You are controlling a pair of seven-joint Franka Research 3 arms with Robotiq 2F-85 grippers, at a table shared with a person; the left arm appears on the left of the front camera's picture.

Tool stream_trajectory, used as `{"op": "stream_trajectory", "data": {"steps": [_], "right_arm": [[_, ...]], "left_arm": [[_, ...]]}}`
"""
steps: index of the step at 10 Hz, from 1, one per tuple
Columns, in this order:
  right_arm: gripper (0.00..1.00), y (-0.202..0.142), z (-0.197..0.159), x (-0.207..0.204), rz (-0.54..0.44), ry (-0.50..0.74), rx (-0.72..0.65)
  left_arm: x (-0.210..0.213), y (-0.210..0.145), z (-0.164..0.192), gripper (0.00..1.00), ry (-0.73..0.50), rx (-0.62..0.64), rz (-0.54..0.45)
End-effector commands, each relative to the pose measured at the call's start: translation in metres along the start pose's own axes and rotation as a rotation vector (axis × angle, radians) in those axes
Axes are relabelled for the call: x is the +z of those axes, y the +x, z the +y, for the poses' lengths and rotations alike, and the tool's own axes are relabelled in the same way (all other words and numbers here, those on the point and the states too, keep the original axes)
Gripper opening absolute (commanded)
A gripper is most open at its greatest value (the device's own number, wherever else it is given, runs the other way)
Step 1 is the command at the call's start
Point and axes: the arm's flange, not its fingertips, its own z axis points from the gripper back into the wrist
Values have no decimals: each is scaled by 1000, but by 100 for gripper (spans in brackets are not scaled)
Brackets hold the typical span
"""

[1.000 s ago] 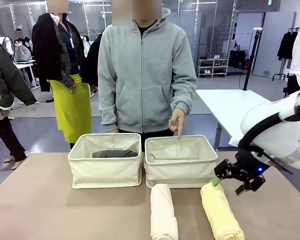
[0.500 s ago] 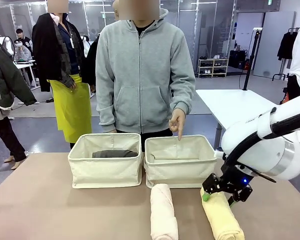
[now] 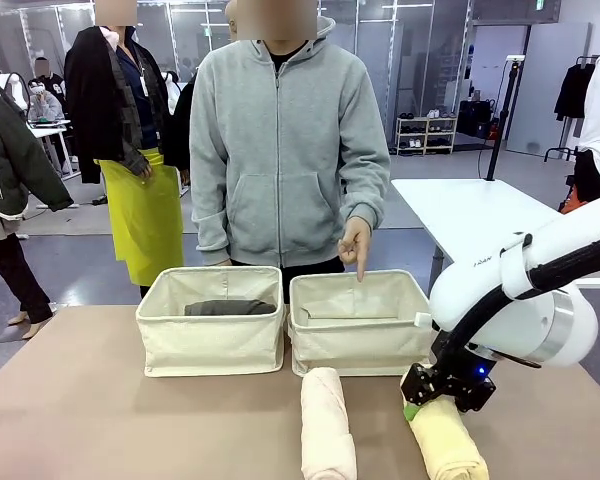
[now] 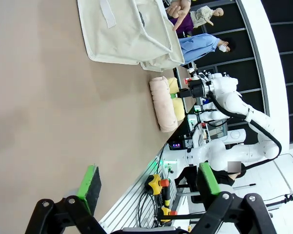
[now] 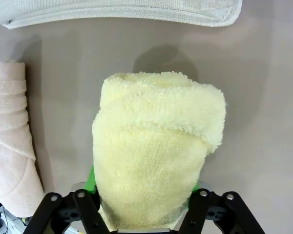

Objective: Divide the towels into two baskets.
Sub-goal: Pick up one hotel-folded towel from the bottom of the table and place it in the Fabric basket indicated by the person.

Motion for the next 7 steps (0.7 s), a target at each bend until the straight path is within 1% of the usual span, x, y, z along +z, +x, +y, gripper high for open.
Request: {"op": "stream_trajectory", "data": {"steps": [1,3,5,7], "right_arm": [[51,-71,-5,-5,-27,-35,-22],[32,-71,-3,1,-24,-43,-20],[32,-70,9,27,-32,-18,50],[32,-68,30,62,-31,-23,190]], "left_arm": [[3,-1,-1,100,6,6,2],[3,-1,-1,100,6,6,2],[3,-1,-1,100,6,6,2],[3,-1,-1,100,6,6,2]]}}
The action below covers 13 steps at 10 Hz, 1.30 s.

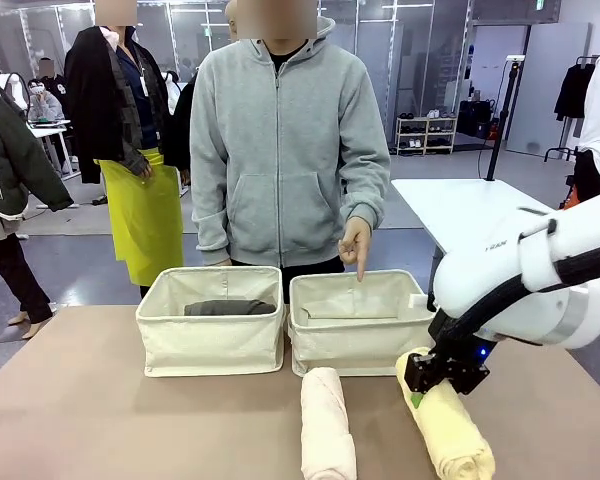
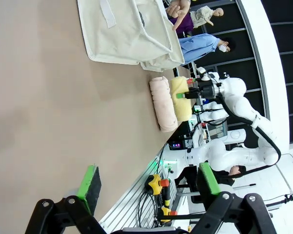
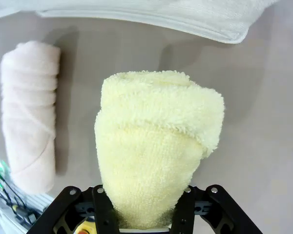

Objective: Divide the towels into two baskets.
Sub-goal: Pick up one hotel-folded towel from the bottom of the table and place it in the Fabric basket indicated by the person.

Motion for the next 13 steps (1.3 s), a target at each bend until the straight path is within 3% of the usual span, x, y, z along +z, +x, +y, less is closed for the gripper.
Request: {"op": "stream_trajectory", "data": {"steps": [1,2,4,6,7,8,9,12,13], "right_arm": [[32,-52,16,36,14,-26,143],[32,-47,31,50,25,-42,294],[32,-51,54,65,156,-36,705],[32,-56,69,75,246,-46,952],[32,-58,71,75,256,-39,1006],[32,-60,68,72,187,-56,995],[32,-66,80,67,250,-31,911],[32,-66,80,67,250,-31,911],[37,-65,76,68,254,-38,950]], "left_arm": [[3,-1,-1,100,6,6,2],[3,-1,-1,100,6,6,2],[3,-1,-1,100,6,6,2],[3,-1,-1,100,6,6,2],[3,-1,-1,100,6,6,2],[3,-1,-1,100,6,6,2],[3,-1,-1,100,6,6,2],[3,-1,-1,100,6,6,2],[3,-1,-1,100,6,6,2]]}}
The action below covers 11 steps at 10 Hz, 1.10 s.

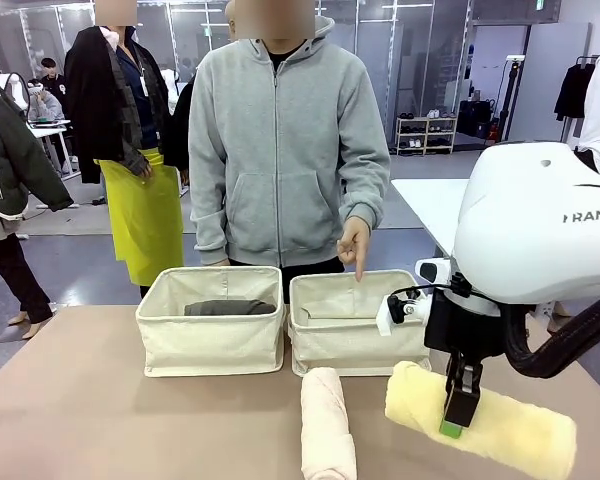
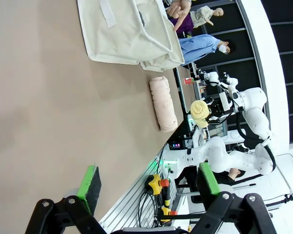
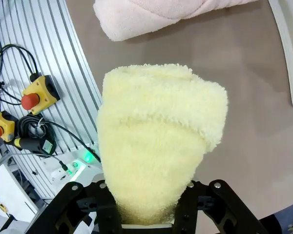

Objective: Divide the towels into two baskets.
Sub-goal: Pick up one hotel-folded towel from the bottom of the table and place it in the Fabric basket indicated by the person.

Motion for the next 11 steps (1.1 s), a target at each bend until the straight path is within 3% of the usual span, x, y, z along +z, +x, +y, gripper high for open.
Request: {"op": "stream_trajectory", "data": {"steps": [1,5,8,11], "right_arm": [[37,15,-6,12,-62,-88,89],[37,108,-64,54,66,-275,382],[37,163,-131,62,53,-334,484],[37,206,-192,42,45,-376,610]], "left_arm": [[3,-1,-1,100,6,6,2],[3,-1,-1,100,6,6,2],[3,-1,-1,100,6,6,2],[3,-1,-1,100,6,6,2]]}}
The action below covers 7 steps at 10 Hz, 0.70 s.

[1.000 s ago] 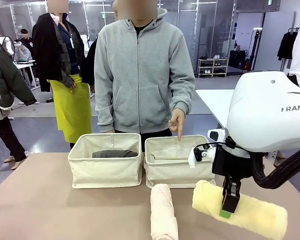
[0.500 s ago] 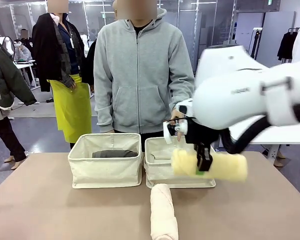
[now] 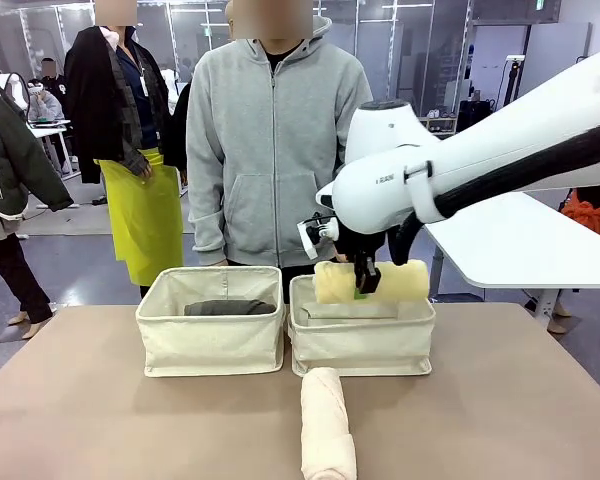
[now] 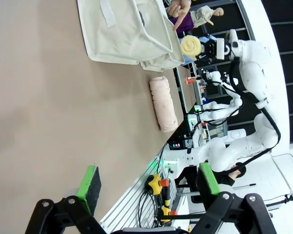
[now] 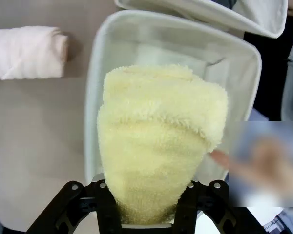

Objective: Divide the towels into two baskets.
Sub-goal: Pick up one hotel-folded towel from the bottom of the table and place it in the Fabric basket indicated by the person.

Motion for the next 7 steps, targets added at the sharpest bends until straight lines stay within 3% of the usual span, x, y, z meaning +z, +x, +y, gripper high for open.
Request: {"op": "stream_trajectory", "data": {"steps": [1,4,7], "right_arm": [[37,11,-29,-17,-4,-39,83],[37,0,-68,-53,-54,-2,59],[37,-13,-78,-74,-65,49,37]], "left_arm": [[3,-1,-1,100,6,6,2],[3,-1,-1,100,6,6,2],[3,-1,-1,100,6,6,2]]}}
